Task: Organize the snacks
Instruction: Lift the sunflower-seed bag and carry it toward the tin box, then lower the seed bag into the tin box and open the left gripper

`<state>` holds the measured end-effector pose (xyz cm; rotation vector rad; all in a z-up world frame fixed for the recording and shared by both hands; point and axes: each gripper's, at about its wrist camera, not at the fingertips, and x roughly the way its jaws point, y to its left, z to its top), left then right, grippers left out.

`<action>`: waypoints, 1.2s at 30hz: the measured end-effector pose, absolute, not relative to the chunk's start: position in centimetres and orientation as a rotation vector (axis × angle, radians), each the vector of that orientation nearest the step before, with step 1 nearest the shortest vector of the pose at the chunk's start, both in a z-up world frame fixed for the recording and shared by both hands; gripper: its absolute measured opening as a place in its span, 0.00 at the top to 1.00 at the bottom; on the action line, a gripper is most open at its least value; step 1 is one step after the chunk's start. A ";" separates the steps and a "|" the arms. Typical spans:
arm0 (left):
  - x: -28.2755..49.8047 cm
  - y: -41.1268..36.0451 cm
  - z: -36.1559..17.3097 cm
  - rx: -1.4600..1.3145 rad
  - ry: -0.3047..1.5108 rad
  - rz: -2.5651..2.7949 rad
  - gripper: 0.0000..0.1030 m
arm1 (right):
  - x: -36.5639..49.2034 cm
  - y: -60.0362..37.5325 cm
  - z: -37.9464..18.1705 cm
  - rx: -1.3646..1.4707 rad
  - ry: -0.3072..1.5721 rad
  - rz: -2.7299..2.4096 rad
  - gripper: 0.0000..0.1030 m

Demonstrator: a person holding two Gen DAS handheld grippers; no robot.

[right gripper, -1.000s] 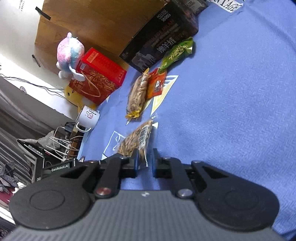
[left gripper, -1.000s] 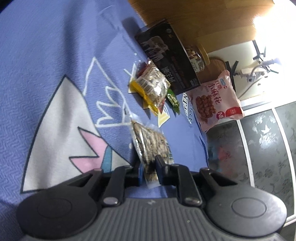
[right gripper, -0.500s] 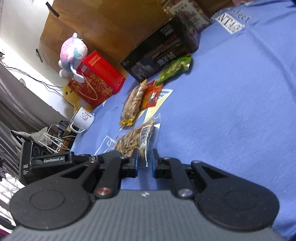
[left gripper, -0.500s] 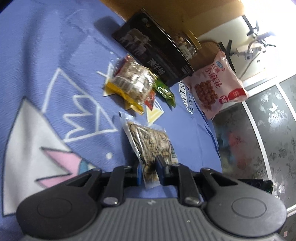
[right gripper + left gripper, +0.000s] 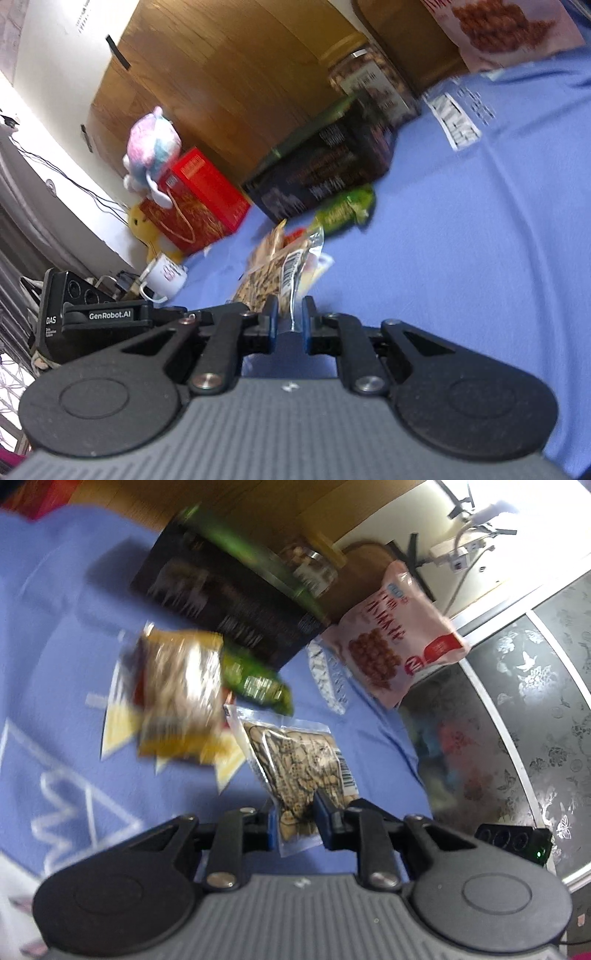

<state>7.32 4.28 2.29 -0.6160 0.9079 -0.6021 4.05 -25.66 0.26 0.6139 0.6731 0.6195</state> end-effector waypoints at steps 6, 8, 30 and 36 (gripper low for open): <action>10.3 4.7 5.6 -0.566 0.819 -0.588 0.80 | 7.9 -25.3 2.2 0.638 0.611 0.659 0.85; 11.8 4.9 6.6 -0.549 0.784 -0.574 0.80 | 9.5 -24.8 3.0 0.621 0.579 0.665 0.85; 25.2 5.7 7.0 -0.331 0.651 -0.269 0.46 | 22.1 -19.6 4.4 0.301 0.404 0.517 0.67; 20.6 7.0 7.4 -0.356 0.616 -0.306 0.46 | 19.0 -22.7 4.5 0.411 0.422 0.535 0.67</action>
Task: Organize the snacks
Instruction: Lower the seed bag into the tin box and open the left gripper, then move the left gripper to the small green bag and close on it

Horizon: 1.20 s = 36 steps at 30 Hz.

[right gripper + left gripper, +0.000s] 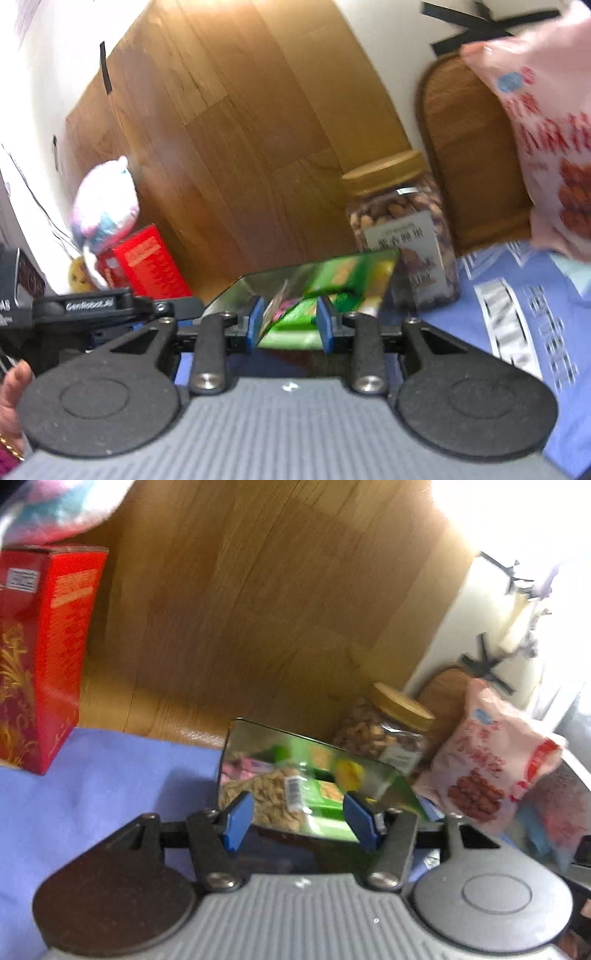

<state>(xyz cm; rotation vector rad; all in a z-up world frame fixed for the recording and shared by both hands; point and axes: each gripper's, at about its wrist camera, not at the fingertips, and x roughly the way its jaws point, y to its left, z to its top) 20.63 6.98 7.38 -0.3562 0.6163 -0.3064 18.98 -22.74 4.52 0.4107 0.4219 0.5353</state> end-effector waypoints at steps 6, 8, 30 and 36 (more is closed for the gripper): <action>15.8 6.8 6.4 -0.404 0.649 -0.372 0.47 | 15.9 -25.1 1.4 0.514 0.562 0.499 0.65; 14.5 6.3 5.5 -0.433 0.682 -0.399 0.47 | 16.5 -25.2 -0.2 0.526 0.649 0.469 0.65; 7.4 2.1 2.5 -0.463 0.861 -0.546 0.46 | 4.0 -30.7 -2.1 0.517 0.784 0.576 0.94; 7.2 -0.8 0.8 -0.461 0.950 -0.597 0.46 | 1.8 -33.4 -2.4 0.604 0.753 0.487 0.84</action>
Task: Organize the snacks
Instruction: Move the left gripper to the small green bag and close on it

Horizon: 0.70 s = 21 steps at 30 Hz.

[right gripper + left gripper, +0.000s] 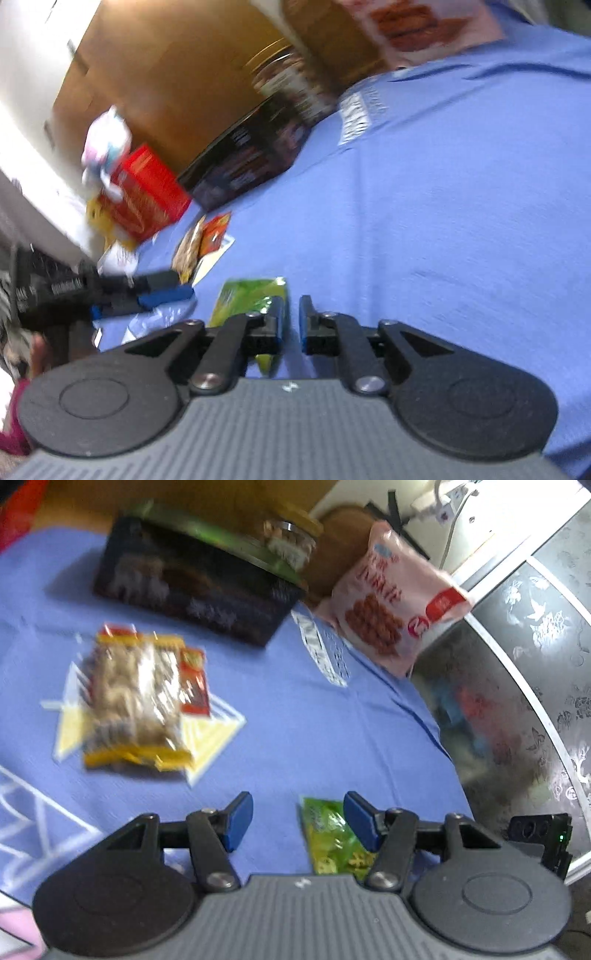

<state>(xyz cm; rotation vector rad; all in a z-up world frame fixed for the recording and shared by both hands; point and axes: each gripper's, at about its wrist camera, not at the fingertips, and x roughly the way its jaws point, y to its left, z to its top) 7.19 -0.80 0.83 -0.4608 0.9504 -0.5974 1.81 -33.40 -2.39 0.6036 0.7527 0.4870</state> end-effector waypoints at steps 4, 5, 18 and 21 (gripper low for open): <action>7.1 -1.0 0.2 -0.525 0.997 -0.630 0.46 | 1.6 -34.3 -3.1 0.696 0.761 0.497 0.84; 7.0 -0.9 0.0 -0.543 1.006 -0.638 0.46 | 1.6 -34.4 -3.2 0.707 0.764 0.502 0.84; 6.3 1.7 -2.5 -0.786 1.027 -0.677 0.57 | 2.5 -31.1 -3.8 0.759 0.814 0.618 0.86; 6.0 3.3 -2.6 -0.828 1.005 -0.664 0.57 | 2.8 -30.0 -3.7 0.736 0.814 0.635 0.87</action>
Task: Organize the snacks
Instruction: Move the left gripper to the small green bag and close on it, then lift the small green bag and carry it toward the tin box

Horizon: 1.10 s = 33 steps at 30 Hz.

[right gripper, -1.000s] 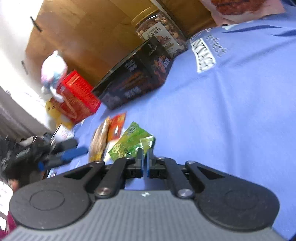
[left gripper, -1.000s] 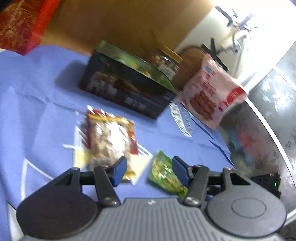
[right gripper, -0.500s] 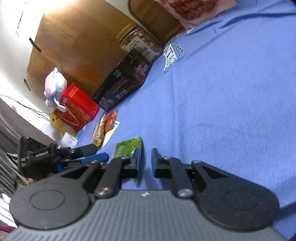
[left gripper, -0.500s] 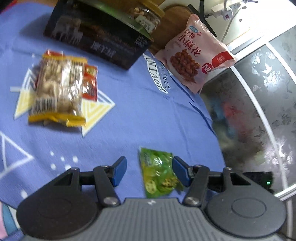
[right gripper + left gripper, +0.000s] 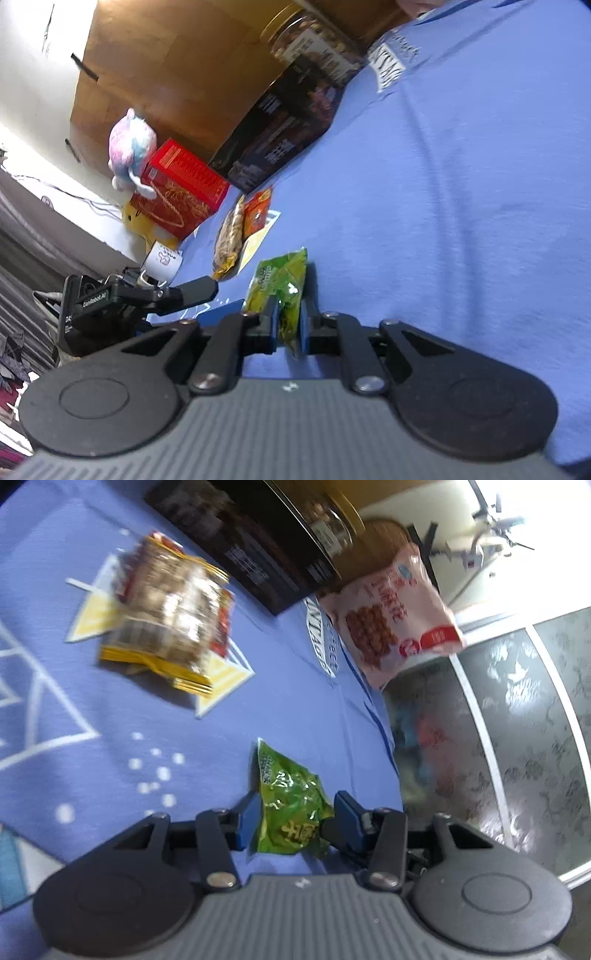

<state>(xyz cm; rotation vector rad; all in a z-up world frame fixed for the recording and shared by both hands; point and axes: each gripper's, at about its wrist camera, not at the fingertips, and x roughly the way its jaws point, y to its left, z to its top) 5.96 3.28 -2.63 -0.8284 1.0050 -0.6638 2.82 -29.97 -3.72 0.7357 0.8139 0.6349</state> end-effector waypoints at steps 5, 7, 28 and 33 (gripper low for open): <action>5.5 5.8 -3.0 -0.892 0.974 -0.650 0.61 | 3.8 -28.2 -4.1 0.791 0.869 0.690 0.90; 5.4 6.5 -3.2 -0.908 0.965 -0.638 0.61 | 4.4 -27.4 -4.5 0.832 0.898 0.717 0.90; 4.6 8.9 -3.7 -0.835 0.933 -0.518 0.97 | 5.8 -26.8 -5.2 1.033 1.004 0.805 0.91; 4.3 8.8 -2.5 -0.806 0.914 -0.526 0.97 | 5.5 -26.2 -4.4 0.967 0.974 0.799 0.91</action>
